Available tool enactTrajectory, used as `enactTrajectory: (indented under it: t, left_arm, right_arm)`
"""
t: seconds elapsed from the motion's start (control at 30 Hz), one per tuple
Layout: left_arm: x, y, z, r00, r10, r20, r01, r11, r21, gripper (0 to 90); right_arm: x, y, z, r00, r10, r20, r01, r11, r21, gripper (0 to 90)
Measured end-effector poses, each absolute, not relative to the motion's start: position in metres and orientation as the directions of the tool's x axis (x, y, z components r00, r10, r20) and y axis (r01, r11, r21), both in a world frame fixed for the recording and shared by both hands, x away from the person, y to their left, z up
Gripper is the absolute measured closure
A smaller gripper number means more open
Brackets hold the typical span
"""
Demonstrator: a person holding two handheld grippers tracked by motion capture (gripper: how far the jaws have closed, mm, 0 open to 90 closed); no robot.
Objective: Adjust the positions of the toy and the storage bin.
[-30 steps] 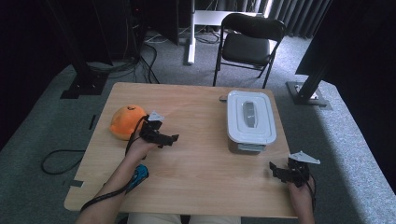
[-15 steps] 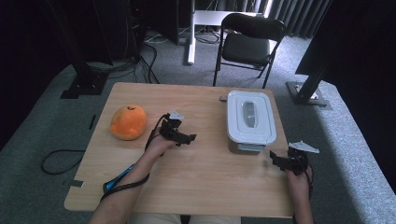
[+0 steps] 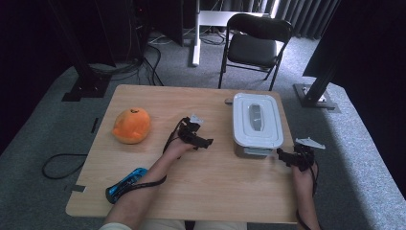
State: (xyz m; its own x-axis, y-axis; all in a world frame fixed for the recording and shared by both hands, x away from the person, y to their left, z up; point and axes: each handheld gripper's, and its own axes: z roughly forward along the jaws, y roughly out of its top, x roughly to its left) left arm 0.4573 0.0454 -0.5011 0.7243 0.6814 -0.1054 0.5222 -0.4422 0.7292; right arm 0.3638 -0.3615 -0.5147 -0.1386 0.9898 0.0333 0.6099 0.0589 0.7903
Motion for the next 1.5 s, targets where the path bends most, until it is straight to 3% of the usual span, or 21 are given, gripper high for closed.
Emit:
enactTrajectory:
  t: [0.53, 0.73, 0.87, 1.13, 1.5]
  left_arm:
    - [0.483, -0.009, -0.500, 0.729, 0.676, -0.103, 0.522, -0.453, 0.723, 1.5]
    - [0.489, -0.017, -0.495, 0.748, 0.648, -0.142, 0.512, -0.428, 0.745, 1.5]
    - [0.491, -0.025, -0.496, 0.750, 0.651, -0.113, 0.509, -0.460, 0.727, 1.5]
    - [0.490, -0.024, -0.490, 0.746, 0.659, -0.098, 0.501, -0.457, 0.735, 1.5]
    - [0.484, -0.011, -0.487, 0.741, 0.666, -0.087, 0.500, -0.461, 0.733, 1.5]
  right_arm:
    - [0.401, -0.360, -0.507, -0.141, 0.989, 0.046, 0.620, 0.052, 0.783, 13.5]
    - [0.412, -0.355, -0.505, -0.152, 0.988, 0.031, 0.612, 0.069, 0.788, 14.2]
    - [0.414, -0.355, -0.507, -0.154, 0.987, 0.048, 0.618, 0.058, 0.784, 14.5]
    - [0.412, -0.355, -0.511, -0.231, 0.966, 0.112, 0.615, 0.056, 0.786, 19.4]
    - [0.409, -0.339, -0.508, -0.257, 0.964, 0.067, 0.597, 0.104, 0.795, 22.8]
